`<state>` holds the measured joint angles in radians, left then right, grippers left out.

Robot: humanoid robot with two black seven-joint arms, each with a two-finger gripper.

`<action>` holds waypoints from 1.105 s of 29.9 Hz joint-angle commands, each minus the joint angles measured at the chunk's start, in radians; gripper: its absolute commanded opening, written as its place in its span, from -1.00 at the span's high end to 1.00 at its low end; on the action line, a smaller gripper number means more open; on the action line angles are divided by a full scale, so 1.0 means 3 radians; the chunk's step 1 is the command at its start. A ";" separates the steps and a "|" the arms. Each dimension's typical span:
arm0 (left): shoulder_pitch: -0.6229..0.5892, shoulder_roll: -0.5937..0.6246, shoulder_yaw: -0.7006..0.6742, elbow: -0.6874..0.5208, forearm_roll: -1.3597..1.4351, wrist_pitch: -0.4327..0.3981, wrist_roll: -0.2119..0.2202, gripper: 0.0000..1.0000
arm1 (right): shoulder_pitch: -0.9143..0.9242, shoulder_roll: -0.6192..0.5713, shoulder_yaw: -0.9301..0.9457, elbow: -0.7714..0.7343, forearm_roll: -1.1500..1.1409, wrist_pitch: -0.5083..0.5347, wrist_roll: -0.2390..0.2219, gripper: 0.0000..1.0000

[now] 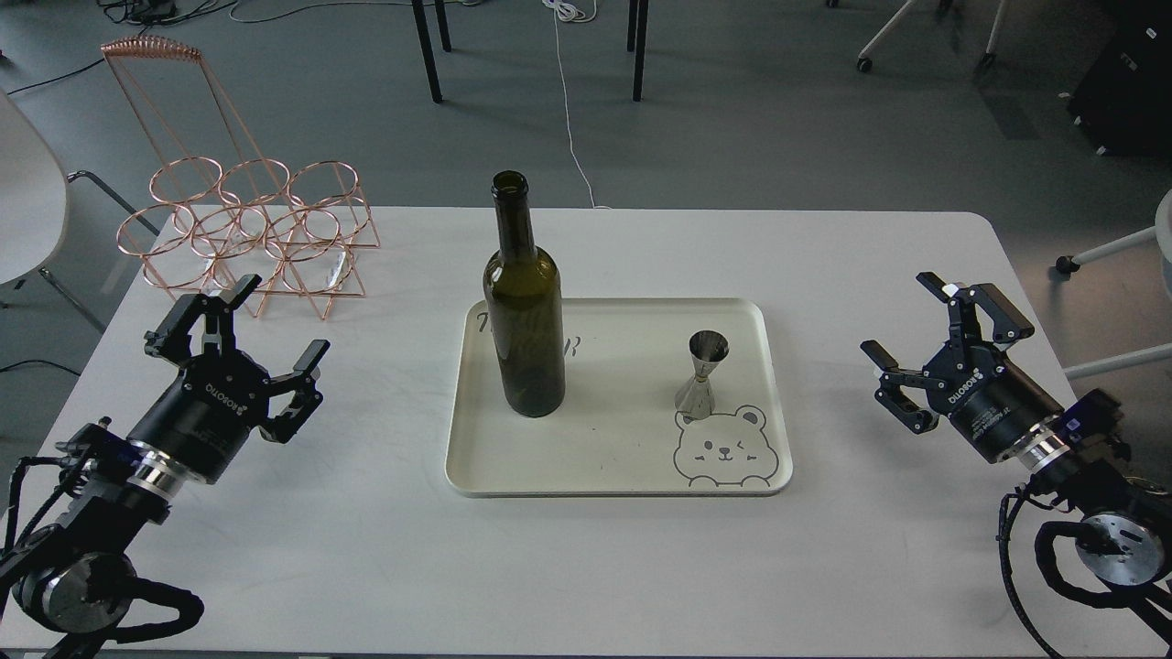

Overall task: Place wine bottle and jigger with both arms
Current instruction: 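Move the right gripper toward the metal jigger on the tray, then lower the right gripper over the jigger and close on it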

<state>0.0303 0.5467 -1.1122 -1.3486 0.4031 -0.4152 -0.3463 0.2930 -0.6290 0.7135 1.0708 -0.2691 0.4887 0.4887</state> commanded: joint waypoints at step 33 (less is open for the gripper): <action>-0.0316 0.0100 0.0067 0.0093 0.0027 -0.0245 -0.0313 -0.97 | 0.0398 0.0454 -0.0507 -0.0045 -0.6375 -0.3147 0.0000 -0.98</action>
<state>-0.0656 0.5783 -1.0906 -1.3200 0.4110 -0.4888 -0.4403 0.3865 -0.5751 0.5635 1.1246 -2.1198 -0.3996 0.4889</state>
